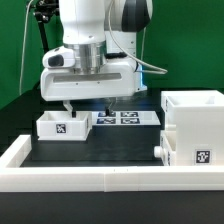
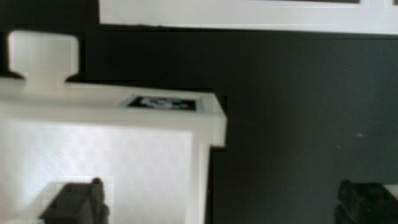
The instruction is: Assemble drawer
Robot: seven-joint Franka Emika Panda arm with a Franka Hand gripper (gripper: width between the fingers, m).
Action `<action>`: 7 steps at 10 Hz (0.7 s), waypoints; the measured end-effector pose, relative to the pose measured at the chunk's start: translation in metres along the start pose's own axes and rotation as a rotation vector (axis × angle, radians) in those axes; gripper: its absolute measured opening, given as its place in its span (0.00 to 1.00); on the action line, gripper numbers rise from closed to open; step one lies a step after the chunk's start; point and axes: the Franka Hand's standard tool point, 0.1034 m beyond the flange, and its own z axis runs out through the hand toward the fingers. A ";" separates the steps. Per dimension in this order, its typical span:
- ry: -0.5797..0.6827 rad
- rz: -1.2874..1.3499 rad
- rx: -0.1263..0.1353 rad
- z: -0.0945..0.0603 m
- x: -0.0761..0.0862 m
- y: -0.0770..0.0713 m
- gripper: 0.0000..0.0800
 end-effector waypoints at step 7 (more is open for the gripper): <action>0.018 -0.047 -0.008 0.022 0.001 0.003 0.81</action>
Offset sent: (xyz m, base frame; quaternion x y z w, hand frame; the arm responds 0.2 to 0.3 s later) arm -0.0034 -0.0061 -0.0201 -0.0253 0.0144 0.0004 0.9996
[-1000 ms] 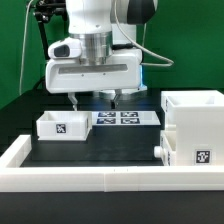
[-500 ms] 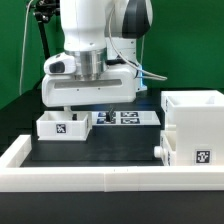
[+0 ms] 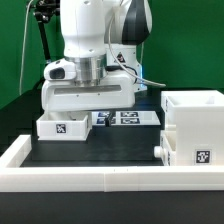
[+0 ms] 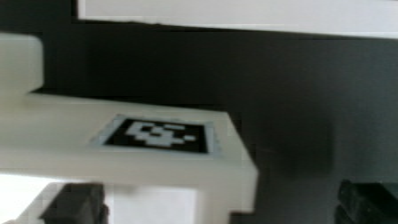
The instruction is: Assemble drawer
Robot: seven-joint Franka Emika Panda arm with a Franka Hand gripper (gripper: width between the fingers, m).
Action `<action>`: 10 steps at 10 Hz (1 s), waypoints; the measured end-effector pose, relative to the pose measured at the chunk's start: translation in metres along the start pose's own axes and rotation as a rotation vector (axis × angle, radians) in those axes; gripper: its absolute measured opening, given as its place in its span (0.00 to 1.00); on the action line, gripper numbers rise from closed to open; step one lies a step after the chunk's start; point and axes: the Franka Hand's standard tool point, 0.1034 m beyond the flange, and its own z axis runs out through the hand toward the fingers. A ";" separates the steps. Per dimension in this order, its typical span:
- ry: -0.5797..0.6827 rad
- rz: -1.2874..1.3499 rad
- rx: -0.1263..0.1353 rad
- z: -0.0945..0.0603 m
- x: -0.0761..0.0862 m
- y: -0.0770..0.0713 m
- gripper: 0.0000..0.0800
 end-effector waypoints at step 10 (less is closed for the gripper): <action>0.010 -0.028 -0.004 0.001 -0.002 -0.003 0.05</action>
Offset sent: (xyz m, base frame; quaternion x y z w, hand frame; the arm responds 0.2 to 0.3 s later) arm 0.0000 0.0000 0.0000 0.0000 0.0000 0.0000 1.0000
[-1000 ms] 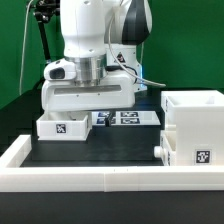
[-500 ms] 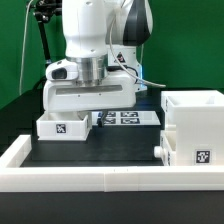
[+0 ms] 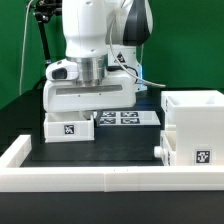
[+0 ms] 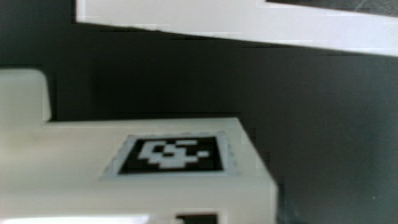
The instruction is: Assemble drawer
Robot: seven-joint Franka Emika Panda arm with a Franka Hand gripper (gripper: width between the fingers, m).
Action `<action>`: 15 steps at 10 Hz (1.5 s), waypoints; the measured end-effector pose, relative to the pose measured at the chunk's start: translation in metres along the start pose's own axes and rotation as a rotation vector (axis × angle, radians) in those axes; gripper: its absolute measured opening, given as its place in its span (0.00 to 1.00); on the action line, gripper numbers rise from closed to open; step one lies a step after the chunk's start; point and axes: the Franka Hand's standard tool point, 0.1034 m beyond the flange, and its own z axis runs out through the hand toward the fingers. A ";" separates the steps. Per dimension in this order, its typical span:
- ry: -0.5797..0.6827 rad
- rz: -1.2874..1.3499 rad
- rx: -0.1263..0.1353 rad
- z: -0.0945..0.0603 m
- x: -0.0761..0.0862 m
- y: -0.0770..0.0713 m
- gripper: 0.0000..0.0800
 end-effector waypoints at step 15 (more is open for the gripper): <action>-0.062 -0.416 0.011 -0.055 0.020 -0.051 0.05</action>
Offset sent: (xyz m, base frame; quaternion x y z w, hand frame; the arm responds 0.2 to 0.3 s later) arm 0.0000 0.0000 0.0000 0.0000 0.0000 0.0000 1.0000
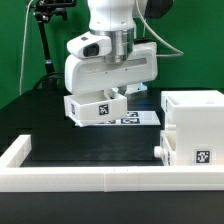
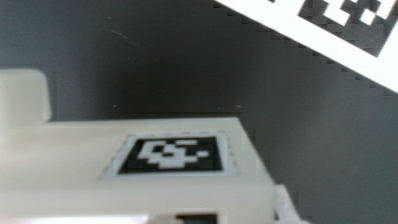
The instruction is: Assemble drawer
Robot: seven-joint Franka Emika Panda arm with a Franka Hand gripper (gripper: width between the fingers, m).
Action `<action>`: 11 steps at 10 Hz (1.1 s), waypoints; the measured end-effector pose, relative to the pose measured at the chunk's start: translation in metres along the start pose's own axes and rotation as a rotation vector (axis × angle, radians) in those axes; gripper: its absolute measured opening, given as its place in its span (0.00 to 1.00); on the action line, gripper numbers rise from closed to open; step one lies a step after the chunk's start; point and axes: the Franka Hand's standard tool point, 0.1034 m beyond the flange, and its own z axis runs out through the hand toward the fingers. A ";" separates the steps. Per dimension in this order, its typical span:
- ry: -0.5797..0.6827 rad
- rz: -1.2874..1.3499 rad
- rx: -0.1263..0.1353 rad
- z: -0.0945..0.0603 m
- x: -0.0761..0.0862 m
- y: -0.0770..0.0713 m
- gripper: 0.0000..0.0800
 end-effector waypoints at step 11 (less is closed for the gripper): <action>-0.014 -1.001 -0.054 -0.011 0.026 0.028 0.06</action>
Offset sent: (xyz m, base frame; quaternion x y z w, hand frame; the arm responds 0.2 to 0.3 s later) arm 0.0349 -0.0011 0.0046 -0.0074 0.0043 -0.3308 0.9437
